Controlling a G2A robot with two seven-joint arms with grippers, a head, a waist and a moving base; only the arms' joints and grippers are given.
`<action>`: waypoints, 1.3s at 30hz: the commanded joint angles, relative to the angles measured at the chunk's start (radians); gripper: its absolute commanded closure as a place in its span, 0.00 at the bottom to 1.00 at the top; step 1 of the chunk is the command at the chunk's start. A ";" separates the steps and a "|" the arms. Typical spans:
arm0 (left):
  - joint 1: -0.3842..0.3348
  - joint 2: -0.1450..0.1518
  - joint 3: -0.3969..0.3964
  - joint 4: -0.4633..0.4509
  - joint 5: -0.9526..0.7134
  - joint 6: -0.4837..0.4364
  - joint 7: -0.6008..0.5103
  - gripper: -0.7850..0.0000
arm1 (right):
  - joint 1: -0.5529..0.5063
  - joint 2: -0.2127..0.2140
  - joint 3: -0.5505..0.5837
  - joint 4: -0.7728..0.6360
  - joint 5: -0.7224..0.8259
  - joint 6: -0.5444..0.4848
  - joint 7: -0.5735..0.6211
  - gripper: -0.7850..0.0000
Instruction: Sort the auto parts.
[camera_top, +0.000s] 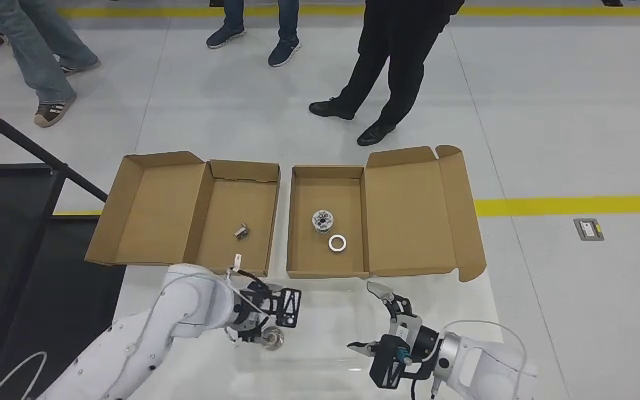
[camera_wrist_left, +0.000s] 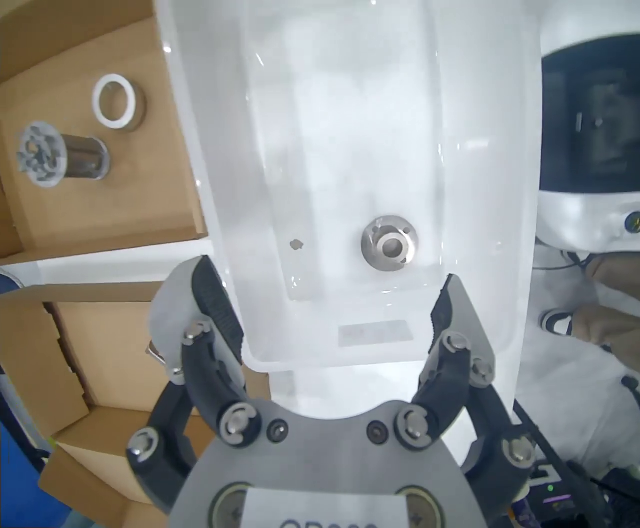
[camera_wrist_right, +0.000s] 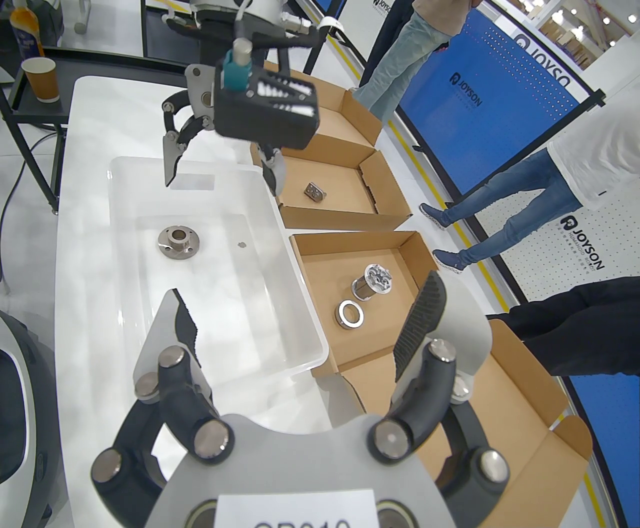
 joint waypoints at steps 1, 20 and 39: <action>-0.026 0.004 0.048 0.009 0.018 0.008 -0.008 0.18 | 0.000 0.000 0.000 0.000 0.000 0.000 0.000 0.00; -0.160 0.002 0.341 0.023 0.025 0.097 -0.097 0.40 | 0.000 0.000 0.000 0.000 0.000 0.000 0.000 0.00; -0.223 -0.060 0.481 0.101 0.015 0.154 -0.153 0.54 | 0.000 0.000 0.000 0.000 0.000 0.000 0.000 0.00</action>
